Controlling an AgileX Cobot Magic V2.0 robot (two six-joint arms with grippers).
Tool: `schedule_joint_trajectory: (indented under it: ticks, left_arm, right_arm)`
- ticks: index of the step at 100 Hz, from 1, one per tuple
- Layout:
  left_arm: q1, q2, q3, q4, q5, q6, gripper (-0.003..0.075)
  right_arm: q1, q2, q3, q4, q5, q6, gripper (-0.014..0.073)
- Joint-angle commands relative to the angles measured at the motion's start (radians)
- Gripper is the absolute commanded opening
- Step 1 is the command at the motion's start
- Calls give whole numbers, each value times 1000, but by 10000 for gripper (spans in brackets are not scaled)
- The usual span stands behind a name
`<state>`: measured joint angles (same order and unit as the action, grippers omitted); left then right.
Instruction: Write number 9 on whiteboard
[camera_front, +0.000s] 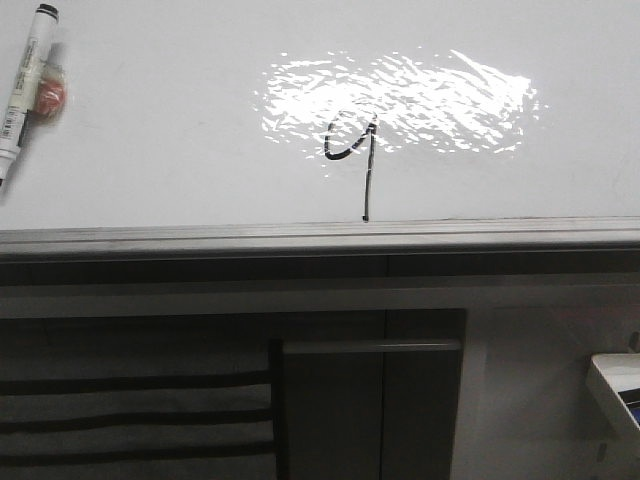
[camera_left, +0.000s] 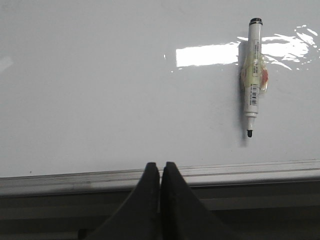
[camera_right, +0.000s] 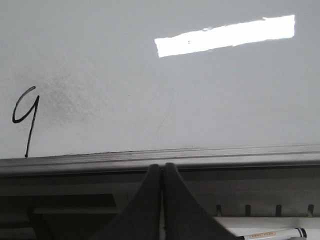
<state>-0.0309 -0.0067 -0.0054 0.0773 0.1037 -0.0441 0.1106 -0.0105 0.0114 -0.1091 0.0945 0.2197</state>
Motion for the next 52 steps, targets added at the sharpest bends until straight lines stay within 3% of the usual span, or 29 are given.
schedule_joint_trajectory:
  ticks: [1,13,52]
  left_arm:
    - [-1,-26,28,1,-74,-2,-20]
    - [-1,-26,28,1,-74,-2,-20]
    - [-1,-26,28,1,-74,-2,-20]
  right_arm:
    - [-6,-18,29,15,-95,-53,-72]
    - [-6,-18,29,91,-95,-53,-72]
    - [-6,-18,29,91,-95,-53,-72]
